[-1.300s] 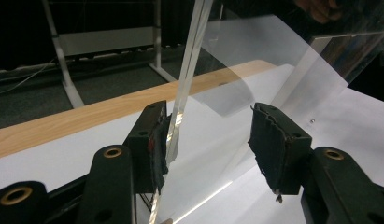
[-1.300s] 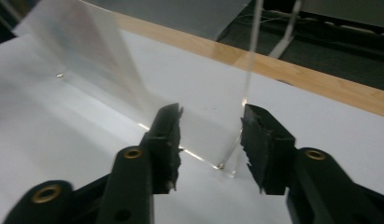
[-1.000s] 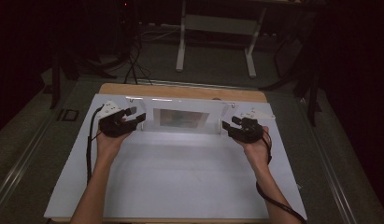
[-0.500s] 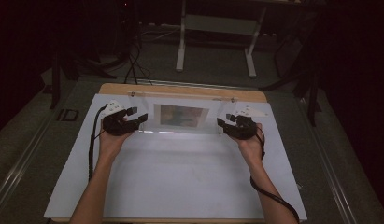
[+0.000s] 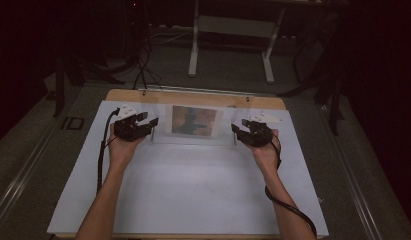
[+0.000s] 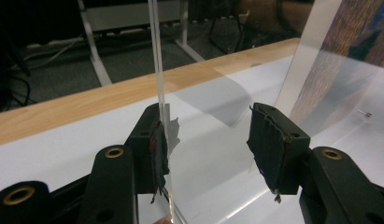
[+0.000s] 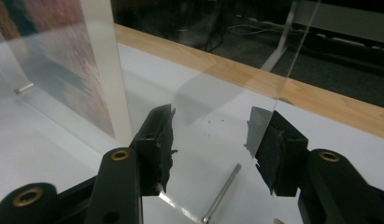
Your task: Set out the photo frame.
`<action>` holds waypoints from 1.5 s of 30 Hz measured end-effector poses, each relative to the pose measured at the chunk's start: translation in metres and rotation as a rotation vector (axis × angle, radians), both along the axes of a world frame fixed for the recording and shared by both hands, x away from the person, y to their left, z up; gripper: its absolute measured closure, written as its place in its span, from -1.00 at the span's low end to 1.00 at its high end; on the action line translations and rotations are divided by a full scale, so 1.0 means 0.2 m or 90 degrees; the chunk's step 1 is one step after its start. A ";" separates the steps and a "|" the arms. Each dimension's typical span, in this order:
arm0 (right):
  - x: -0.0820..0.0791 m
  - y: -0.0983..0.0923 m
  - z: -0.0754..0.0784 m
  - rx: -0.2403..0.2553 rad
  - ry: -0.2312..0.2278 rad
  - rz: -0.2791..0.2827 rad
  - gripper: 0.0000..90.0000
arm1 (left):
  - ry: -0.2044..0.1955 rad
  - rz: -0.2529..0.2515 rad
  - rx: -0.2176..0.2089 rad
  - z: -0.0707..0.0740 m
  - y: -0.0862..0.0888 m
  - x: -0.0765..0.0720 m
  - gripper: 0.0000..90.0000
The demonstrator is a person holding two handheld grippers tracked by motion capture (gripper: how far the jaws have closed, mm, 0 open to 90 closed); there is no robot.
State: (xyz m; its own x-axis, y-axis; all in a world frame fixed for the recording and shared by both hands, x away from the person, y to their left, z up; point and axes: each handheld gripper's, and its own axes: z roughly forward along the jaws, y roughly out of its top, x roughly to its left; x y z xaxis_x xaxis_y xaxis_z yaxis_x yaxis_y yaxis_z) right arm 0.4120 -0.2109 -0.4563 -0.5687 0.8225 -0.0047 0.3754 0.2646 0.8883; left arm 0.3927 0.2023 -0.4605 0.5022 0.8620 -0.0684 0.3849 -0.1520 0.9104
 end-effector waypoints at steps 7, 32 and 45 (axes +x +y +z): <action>-0.06 -0.05 0.01 0.032 0.038 0.000 0.10 | 0.050 -0.001 -0.025 0.05 -0.02 -0.05 0.12; -0.18 -0.09 0.02 0.036 0.054 0.003 0.10 | 0.065 -0.004 -0.035 0.03 -0.05 -0.19 0.13; -0.24 -0.10 0.02 0.038 0.055 -0.005 0.11 | 0.072 -0.014 -0.041 0.03 -0.05 -0.20 0.12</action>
State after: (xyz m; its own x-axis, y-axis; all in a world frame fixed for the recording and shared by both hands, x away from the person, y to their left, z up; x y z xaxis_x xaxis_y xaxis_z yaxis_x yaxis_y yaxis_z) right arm 0.3631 -0.2313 -0.4530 -0.5581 0.8245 0.0939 0.4533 0.2082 0.8667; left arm 0.3518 0.1917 -0.4555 0.5065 0.8431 -0.1809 0.4826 -0.1032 0.8697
